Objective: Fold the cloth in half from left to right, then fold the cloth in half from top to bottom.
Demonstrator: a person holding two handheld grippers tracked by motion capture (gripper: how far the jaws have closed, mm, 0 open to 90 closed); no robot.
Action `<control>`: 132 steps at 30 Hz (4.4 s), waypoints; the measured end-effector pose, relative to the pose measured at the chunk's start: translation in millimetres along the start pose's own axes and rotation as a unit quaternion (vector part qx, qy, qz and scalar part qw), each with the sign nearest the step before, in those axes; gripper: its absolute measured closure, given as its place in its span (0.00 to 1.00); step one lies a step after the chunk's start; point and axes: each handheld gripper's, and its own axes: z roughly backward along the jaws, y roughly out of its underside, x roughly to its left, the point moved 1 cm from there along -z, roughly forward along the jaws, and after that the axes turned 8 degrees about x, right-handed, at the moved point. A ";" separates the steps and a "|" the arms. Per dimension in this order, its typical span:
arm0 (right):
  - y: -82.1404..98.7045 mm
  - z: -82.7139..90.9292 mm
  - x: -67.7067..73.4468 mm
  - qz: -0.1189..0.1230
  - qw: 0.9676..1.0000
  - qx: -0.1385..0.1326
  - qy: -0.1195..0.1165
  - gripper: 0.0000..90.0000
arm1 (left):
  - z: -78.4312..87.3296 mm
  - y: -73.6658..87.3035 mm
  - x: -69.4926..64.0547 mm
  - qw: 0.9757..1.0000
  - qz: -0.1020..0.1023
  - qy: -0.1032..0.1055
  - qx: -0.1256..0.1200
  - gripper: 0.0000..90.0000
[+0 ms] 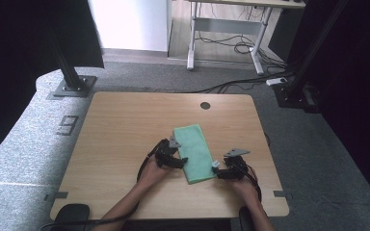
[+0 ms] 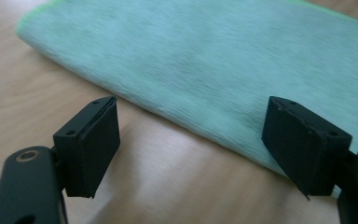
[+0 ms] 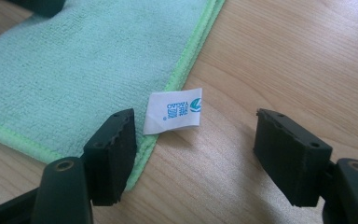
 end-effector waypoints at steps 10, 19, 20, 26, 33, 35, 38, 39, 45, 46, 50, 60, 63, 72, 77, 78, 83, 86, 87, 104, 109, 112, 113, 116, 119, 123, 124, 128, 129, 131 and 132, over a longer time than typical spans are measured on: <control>0.3 0.0 -0.1 0.001 1.000 -0.001 0.000 0.32 | 11.2 11.8 -35.8 0.999 -0.020 0.025 0.005 0.21; 0.5 -0.4 0.0 -0.001 1.000 -0.002 0.001 0.30 | 13.7 17.9 -41.3 0.999 -0.022 0.024 0.017 0.20; 0.5 -0.7 0.5 0.001 1.000 -0.002 0.001 0.29 | 14.1 18.9 -39.4 0.999 -0.018 0.026 0.018 0.20; -3.9 -5.1 10.7 0.010 1.000 -0.005 -0.005 0.28 | 21.1 26.0 -28.4 1.000 -0.009 0.016 0.025 0.20; -16.0 -14.8 29.8 0.026 1.000 -0.006 -0.014 0.28 | 32.0 39.5 -5.4 1.000 0.012 0.006 0.028 0.20; -20.3 -18.1 35.3 0.031 0.999 -0.007 -0.016 0.28 | 35.4 43.7 0.3 0.999 0.014 0.005 0.030 0.20; -26.0 -22.8 42.1 0.037 0.999 -0.008 -0.020 0.27 | 39.8 50.3 7.6 0.999 0.021 0.003 0.026 0.20; -27.9 -24.4 44.3 0.038 0.999 -0.008 -0.021 0.27 | 41.2 52.4 10.1 0.999 0.022 0.002 0.025 0.20; -39.5 -33.5 57.1 0.047 0.998 -0.010 -0.029 0.27 | 48.3 61.2 25.2 0.999 0.030 -0.004 0.026 0.20; -41.3 -35.0 58.9 0.049 0.998 -0.010 -0.030 0.27 | 49.3 62.3 27.6 0.999 0.030 -0.005 0.027 0.20; -47.6 -39.9 65.6 0.056 0.998 -0.011 -0.033 0.27 | 51.9 66.2 35.7 0.999 0.035 -0.008 0.025 0.20; -50.3 -42.4 66.7 0.054 0.998 -0.011 -0.036 0.24 | 52.0 68.5 36.4 0.999 0.034 -0.009 0.018 0.20; -50.8 -41.9 66.9 0.051 0.998 -0.008 -0.035 0.25 | 52.1 67.6 36.1 0.999 0.037 -0.009 0.019 0.20; -49.8 -27.5 62.5 0.052 0.997 -0.018 -0.046 0.15 | 67.9 63.9 33.4 1.000 0.015 0.002 0.014 0.14; -45.3 -16.1 55.6 0.048 0.998 -0.018 -0.040 0.10 | 79.3 69.4 36.6 1.000 0.013 -0.008 0.016 0.11; -44.2 -14.6 53.9 0.049 0.998 -0.018 -0.038 0.09 | 81.2 71.3 37.8 1.000 0.016 -0.009 0.015 0.11; -36.5 -9.3 49.0 0.047 0.998 -0.009 -0.028 0.04 | 87.7 83.7 42.9 0.999 0.024 -0.019 0.021 0.10; -31.6 -7.0 47.3 0.047 0.999 -0.007 -0.022 0.01 | 90.3 91.4 45.8 0.999 0.027 -0.024 0.026 0.09; -29.9 -6.3 47.0 0.047 0.999 -0.007 -0.021 0.01 | 91.0 93.3 46.6 0.999 0.028 -0.024 0.026 0.09; -7.2 -12.9 40.1 0.043 0.999 0.003 -0.017 0.00 | 82.9 113.2 56.7 0.998 0.047 -0.026 0.038 0.00; -4.5 -15.6 37.4 0.041 0.999 -0.002 -0.015 0.00 | 82.2 113.4 57.1 0.998 0.047 -0.025 0.035 0.00; -3.6 -16.3 35.9 0.044 0.999 -0.009 -0.016 0.00 | 82.2 113.3 57.2 0.998 0.046 -0.025 0.036 0.00; -3.2 -16.5 35.9 0.042 0.999 -0.011 -0.016 0.00 | 82.2 113.3 57.2 0.998 0.046 -0.025 0.036 0.00; -3.2 -16.8 36.3 0.038 0.999 -0.013 -0.014 0.00 | 82.1 113.2 57.2 0.998 0.046 -0.024 0.036 0.00; -3.2 -16.9 36.6 0.037 0.999 -0.013 -0.013 0.00 | 82.1 113.2 57.1 0.998 0.046 -0.024 0.036 0.00; -3.3 -16.9 36.6 0.037 0.999 -0.013 -0.013 0.00 | 82.0 113.1 57.4 0.998 0.045 -0.024 0.036 0.00; -3.3 -16.8 36.5 0.037 0.999 -0.013 -0.013 0.00 | 82.0 113.1 57.4 0.998 0.045 -0.024 0.036 0.00; -3.7 -16.0 35.2 0.040 0.999 -0.008 -0.016 0.00 | 82.0 110.7 58.1 0.998 0.044 -0.022 0.043 0.00; -4.1 -15.9 34.5 0.040 0.999 -0.007 -0.015 0.00 | 81.7 109.1 58.3 0.998 0.044 -0.024 0.047 0.00; -4.6 -15.7 33.8 0.039 0.999 -0.005 -0.015 0.00 | 81.6 107.2 58.5 0.998 0.043 -0.025 0.046 0.00; -6.5 -15.2 33.3 0.032 0.999 -0.006 -0.017 0.00 | 81.9 101.7 60.4 0.998 0.042 -0.026 0.042 0.00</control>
